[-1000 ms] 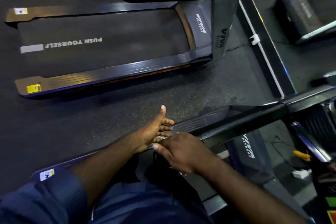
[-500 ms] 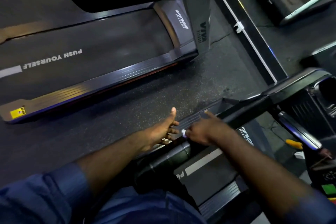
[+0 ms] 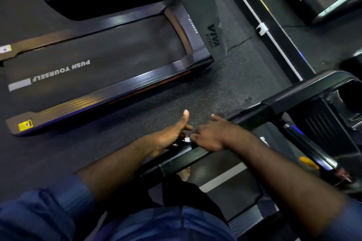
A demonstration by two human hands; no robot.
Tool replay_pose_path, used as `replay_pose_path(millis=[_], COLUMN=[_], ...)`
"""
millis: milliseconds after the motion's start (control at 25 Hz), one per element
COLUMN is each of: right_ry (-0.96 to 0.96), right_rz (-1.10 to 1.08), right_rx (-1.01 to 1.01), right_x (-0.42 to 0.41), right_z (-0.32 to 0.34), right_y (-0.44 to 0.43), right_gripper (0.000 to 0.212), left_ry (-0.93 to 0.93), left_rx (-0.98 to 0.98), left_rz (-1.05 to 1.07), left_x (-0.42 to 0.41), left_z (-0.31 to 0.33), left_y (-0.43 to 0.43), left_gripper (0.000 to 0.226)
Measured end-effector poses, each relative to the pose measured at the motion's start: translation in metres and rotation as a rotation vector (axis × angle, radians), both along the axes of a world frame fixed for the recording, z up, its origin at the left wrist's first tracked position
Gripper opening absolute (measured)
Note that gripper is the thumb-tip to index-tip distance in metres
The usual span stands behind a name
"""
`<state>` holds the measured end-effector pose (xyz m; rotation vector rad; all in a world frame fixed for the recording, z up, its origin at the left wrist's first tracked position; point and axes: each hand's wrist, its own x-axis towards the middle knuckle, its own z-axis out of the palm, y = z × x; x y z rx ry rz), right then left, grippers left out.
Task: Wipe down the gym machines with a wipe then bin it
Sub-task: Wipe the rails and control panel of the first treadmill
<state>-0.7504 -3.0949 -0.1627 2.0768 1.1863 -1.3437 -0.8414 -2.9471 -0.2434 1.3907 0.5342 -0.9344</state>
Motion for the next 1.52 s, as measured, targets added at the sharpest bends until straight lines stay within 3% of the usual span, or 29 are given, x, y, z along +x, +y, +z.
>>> replay_pose_path(millis=[80, 200, 360, 440, 560, 640, 720, 840, 920, 1000, 1080, 1160, 1240, 1320, 1360, 1440, 1520], right_ry=[-0.026, -0.219, -0.020, -0.132, -0.252, -0.193, -0.252, -0.619, -0.816, -0.840, -0.878, -0.926, -0.795, -0.465, -0.318, -0.170, -0.324], right_rz=[-0.014, -0.113, -0.091, -0.165, -0.225, -0.160, -0.138, -0.425, -0.730, -1.139, -1.504, -1.708, -1.976, -2.383, -2.460, -2.380, -2.231], right_rx=[0.013, -0.115, 0.046, 0.007, -0.115, -0.040, 0.124, 0.371, 0.670, 0.941, 1.030, 1.101, 1.282, 1.375, 1.395, 1.504, 1.716], right_x=[0.023, 0.060, 0.061, 0.087, 0.089, 0.075, 0.078, 0.067, 0.015, -0.040, -0.058, -0.040, -0.022, -0.041, -0.063, -0.099, -0.093], right_z=[0.004, 0.000, 0.016, 0.016, 0.005, 0.010, 0.017, -0.007, -0.040, -0.067, -0.087, -0.093, -0.095, -0.094, -0.094, -0.077, -0.076], right_y=[-0.021, -0.041, -0.056, -0.073, -0.077, -0.080, -0.101, -0.145, -0.150, -0.131, -0.101, -0.078, -0.068, -0.057, -0.046, -0.022, -0.017], right_gripper=[0.050, 0.062, 0.046, 0.045, 0.055, 0.052, 0.048, 0.050, 0.047, 0.051, 0.056, 0.058, 0.058, 0.056, 0.062, 0.078, 0.081], left_ry=[-0.015, -0.011, -0.037, -0.056, -0.090, -0.152, -0.220, -0.298, -0.358, -0.411, -0.475, -0.537, -0.551, -0.571, -0.581, -0.599, -0.613], left_rx=[0.007, 0.047, 0.077, 0.089, 0.060, 0.076, 0.129, 0.197, 0.273, 0.390, 0.518, 0.586, 0.608, 0.658, 0.680, 0.701, 0.726], left_rz=[-0.028, -0.068, -0.112, -0.135, -0.185, -0.209, -0.265, -0.328, -0.359, -0.383, -0.398, -0.405, -0.394, -0.397, -0.401, -0.423, -0.445], left_x=[0.009, 0.021, 0.031, 0.035, 0.040, 0.043, 0.050, 0.062, 0.069, 0.074, 0.076, 0.073, 0.070, 0.067, 0.065, 0.065, 0.067], left_z=[0.002, 0.008, 0.022, 0.031, 0.032, 0.034, 0.042, 0.054, 0.051, 0.033, 0.022, 0.021, 0.020, 0.022, 0.023, 0.026, 0.025], left_y=[-0.009, -0.022, -0.037, -0.045, -0.058, -0.066, -0.073, -0.089, -0.102, -0.113, -0.118, -0.118, -0.116, -0.116, -0.117, -0.118, -0.117], left_gripper=[0.121, 0.121, 0.110, 0.098, 0.101, 0.096, 0.087, 0.073, 0.085, 0.099, 0.099, 0.096, 0.101, 0.106, 0.107, 0.108, 0.107])
